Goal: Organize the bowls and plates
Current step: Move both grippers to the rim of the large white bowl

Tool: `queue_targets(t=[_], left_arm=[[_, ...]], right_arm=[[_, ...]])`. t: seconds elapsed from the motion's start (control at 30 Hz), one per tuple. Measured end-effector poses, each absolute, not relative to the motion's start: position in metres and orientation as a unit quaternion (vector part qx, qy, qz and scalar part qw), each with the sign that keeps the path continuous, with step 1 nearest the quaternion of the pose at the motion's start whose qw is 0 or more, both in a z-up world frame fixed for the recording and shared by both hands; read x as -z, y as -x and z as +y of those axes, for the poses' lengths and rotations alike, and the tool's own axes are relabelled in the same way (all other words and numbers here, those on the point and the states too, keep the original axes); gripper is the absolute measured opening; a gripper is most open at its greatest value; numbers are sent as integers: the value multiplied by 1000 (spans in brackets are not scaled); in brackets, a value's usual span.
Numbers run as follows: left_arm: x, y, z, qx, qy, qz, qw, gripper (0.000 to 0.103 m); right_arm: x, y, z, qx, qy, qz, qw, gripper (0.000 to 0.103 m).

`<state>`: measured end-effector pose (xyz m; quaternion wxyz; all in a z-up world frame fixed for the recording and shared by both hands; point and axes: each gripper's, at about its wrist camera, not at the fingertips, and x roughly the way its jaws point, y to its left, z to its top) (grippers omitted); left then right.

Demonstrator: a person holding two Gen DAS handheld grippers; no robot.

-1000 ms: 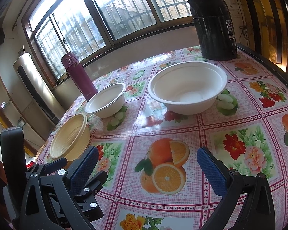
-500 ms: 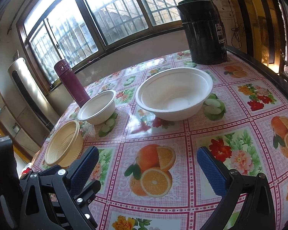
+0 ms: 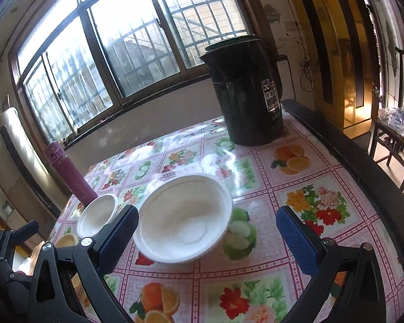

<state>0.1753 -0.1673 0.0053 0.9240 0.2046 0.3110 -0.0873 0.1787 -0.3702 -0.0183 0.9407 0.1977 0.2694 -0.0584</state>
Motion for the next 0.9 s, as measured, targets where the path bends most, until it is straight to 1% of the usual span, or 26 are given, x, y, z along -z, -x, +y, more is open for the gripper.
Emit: queue_targets(t=[0.13, 0.57, 0.7, 0.9], left_arm=[[11, -203, -182, 78, -196, 348, 913, 103], [15, -203, -211, 93, -180, 315, 927, 103], [18, -209, -215, 97, -173, 318, 927, 103], [28, -223, -214, 104, -146, 345, 921, 103]], right_arm=[[36, -208, -390, 50, -241, 294, 923, 103], [50, -217, -401, 39, -243, 289, 925, 103], [52, -219, -402, 40, -239, 287, 927, 103], [56, -225, -401, 36, -238, 292, 926, 103]])
